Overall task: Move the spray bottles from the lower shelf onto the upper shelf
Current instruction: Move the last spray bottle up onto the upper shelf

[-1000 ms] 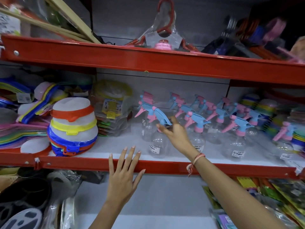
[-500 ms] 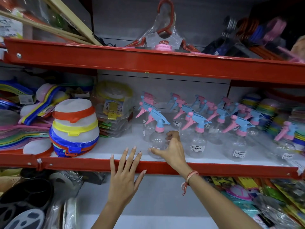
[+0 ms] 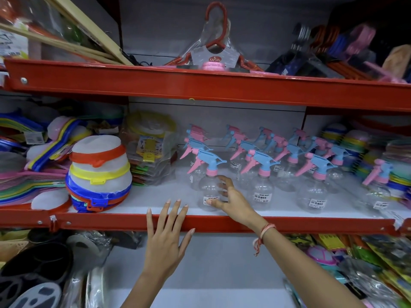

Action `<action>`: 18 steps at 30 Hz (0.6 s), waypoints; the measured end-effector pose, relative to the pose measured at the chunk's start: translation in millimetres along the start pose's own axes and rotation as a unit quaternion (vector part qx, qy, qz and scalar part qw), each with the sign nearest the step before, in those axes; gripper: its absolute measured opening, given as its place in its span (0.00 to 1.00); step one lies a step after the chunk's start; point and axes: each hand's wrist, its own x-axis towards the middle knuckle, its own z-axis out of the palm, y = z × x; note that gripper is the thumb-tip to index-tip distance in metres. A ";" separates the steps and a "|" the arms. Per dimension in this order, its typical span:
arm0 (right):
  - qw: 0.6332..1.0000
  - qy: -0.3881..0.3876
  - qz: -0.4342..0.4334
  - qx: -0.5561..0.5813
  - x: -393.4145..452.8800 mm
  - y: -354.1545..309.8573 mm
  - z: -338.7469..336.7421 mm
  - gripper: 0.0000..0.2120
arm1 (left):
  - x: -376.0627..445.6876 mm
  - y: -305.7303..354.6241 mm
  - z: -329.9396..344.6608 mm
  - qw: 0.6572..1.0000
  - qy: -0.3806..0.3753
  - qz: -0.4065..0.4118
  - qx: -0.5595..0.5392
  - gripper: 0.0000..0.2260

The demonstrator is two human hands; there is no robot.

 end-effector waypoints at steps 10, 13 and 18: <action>0.987 0.111 0.039 0.110 -36.4 -3.0 -7.6 0.33 | 30.8 39.6 -30.0 0.950 0.039 -0.167 -0.260 0.36; 0.979 0.052 0.112 0.161 -39.1 -9.3 -10.8 0.35 | 56.1 50.2 -36.0 0.854 -0.069 -0.298 -0.422 0.48; 0.979 0.028 0.107 0.173 -27.1 -19.7 -8.0 0.23 | 82.8 52.7 -36.6 0.825 -0.166 -0.299 -0.450 0.51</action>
